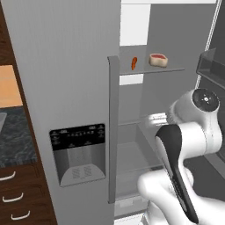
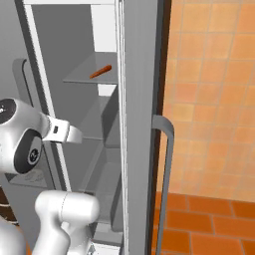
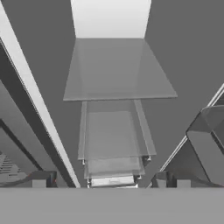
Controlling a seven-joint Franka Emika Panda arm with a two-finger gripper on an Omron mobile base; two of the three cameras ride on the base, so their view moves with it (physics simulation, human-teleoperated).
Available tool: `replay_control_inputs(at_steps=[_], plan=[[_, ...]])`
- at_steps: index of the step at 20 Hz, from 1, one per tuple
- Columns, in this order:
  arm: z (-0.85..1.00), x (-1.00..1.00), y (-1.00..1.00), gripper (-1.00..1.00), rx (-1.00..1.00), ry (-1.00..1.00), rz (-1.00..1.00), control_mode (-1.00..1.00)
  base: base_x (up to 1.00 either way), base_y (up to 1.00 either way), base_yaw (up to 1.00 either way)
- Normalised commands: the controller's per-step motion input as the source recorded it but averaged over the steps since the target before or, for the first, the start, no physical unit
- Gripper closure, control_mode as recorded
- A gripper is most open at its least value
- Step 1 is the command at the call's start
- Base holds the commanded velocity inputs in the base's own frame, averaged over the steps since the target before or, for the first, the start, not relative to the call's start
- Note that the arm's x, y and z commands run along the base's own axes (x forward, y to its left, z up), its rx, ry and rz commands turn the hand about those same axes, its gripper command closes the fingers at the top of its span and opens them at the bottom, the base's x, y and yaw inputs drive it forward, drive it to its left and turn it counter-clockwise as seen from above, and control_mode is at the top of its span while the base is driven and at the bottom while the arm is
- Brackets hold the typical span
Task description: Place one carrot and one steak in each tupperware on the nearby counter, to pack two identical lunches.
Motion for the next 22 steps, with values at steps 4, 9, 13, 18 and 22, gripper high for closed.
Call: replay_control_inputs(at_steps=[4, 9, 13, 18, 22], plan=[[0.95, 0.28, -0.14, -1.00, 0.26, -0.32, -0.15, -1.00, 0.00, 0.00, 0.00], [0.77, 0.15, -0.28, -1.00, 0.09, -0.19, -0.03, -1.00, 0.00, 0.00, 0.00], [0.40, 0.45, -0.39, -1.00, 0.03, -0.05, 0.00, -1.00, 0.00, 0.00, 0.00], [0.18, 0.75, -0.09, -1.00, -0.06, 0.03, 0.00, -1.00, 0.00, 0.00, 0.00], [0.09, 0.67, 0.00, -1.00, -0.17, 0.05, 0.00, -1.00, 0.00, 0.00, 0.00]])
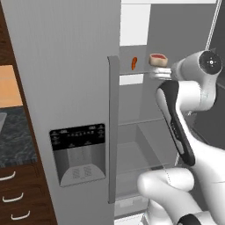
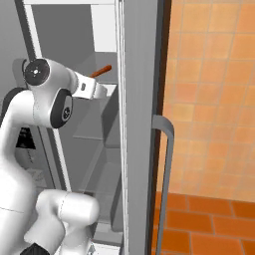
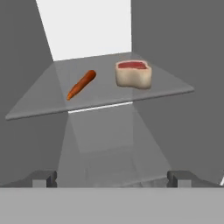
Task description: Place one carrot and one steak in each tupperware on the nearby counter, to pack two identical lunches.
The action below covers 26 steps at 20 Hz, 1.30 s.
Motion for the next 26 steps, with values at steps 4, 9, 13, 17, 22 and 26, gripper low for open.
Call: replay_control_inputs(at_steps=[4, 9, 13, 17, 22, 26], plan=[[0.03, 0.69, -0.06, -1.00, -0.11, 0.09, 0.00, -1.00, 0.00, 0.00, 0.00], [0.18, 0.55, -0.23, -1.00, -0.07, 0.10, 0.04, -1.00, 0.00, 0.00, 0.00], [0.08, 0.54, -0.34, -1.00, -0.07, 0.08, 0.11, -1.00, 0.00, 0.00, 0.00], [0.00, 0.69, -0.48, -1.00, -0.02, 0.13, 0.16, -1.00, 0.00, 0.00, 0.00], [0.00, 0.79, -0.44, -1.00, -0.02, 0.17, 0.15, -1.00, 0.00, 0.00, 0.00], [-0.01, 0.93, -0.24, -1.00, -0.02, 0.17, 0.13, -1.00, 0.00, 0.00, 0.00]])
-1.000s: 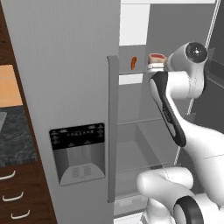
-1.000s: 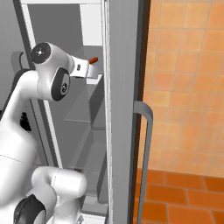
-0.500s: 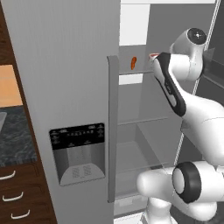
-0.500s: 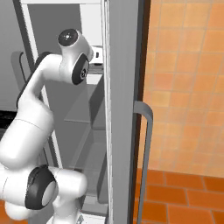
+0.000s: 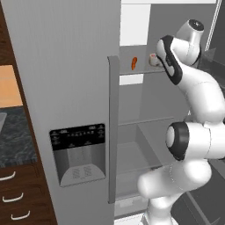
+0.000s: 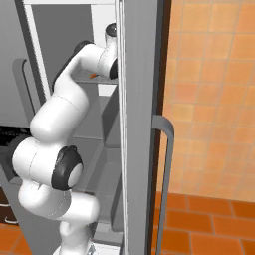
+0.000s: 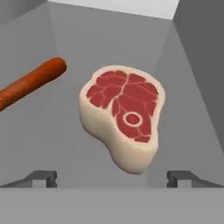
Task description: Place one carrot and one steak in each tupperware on the nearby counter, to pack two identical lunches.
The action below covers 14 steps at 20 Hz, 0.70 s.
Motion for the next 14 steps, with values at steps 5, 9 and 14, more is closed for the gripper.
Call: replay_control_inputs(at_steps=[5, 9, 14], plan=[[-0.26, 0.96, -0.07, -1.00, -0.01, 0.08, 0.09, -1.00, 0.00, 0.00, 0.00], [-0.60, 0.65, -0.03, -1.00, -0.04, 0.00, 0.03, -1.00, 0.00, 0.00, 0.00], [-0.97, -0.11, 0.54, 1.00, -0.23, -0.20, 0.00, -1.00, 0.00, 0.00, 0.00]])
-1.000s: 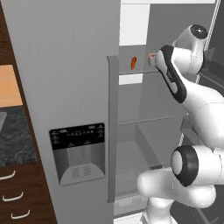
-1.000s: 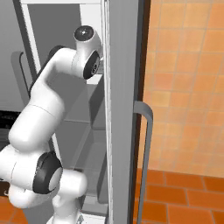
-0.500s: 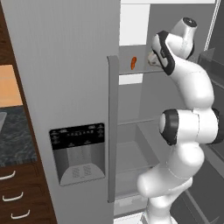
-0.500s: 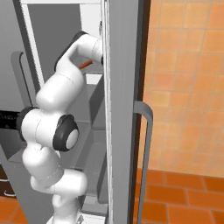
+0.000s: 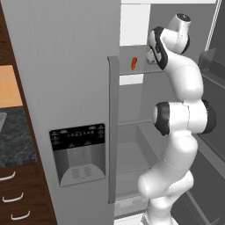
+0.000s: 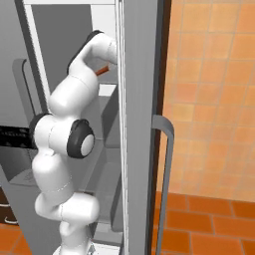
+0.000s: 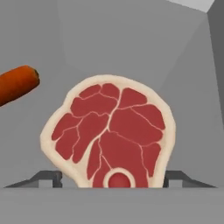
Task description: Place one carrot and one steak in each tupperware on the nearby counter, to pack two identical lunches.
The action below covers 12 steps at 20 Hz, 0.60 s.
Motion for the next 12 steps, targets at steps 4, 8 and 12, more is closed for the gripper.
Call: replay_control_inputs(at_steps=[4, 8, 12], plan=[[-0.96, -0.33, 0.88, 1.00, -0.25, -0.36, 0.00, -1.00, 0.00, 0.00, 0.00], [0.08, -0.55, 0.37, 1.00, -0.01, -0.17, -0.07, -1.00, 0.00, 0.00, 0.00], [0.81, -0.96, 0.02, 1.00, 0.15, 0.00, -0.17, -1.00, 0.00, 0.00, 0.00]])
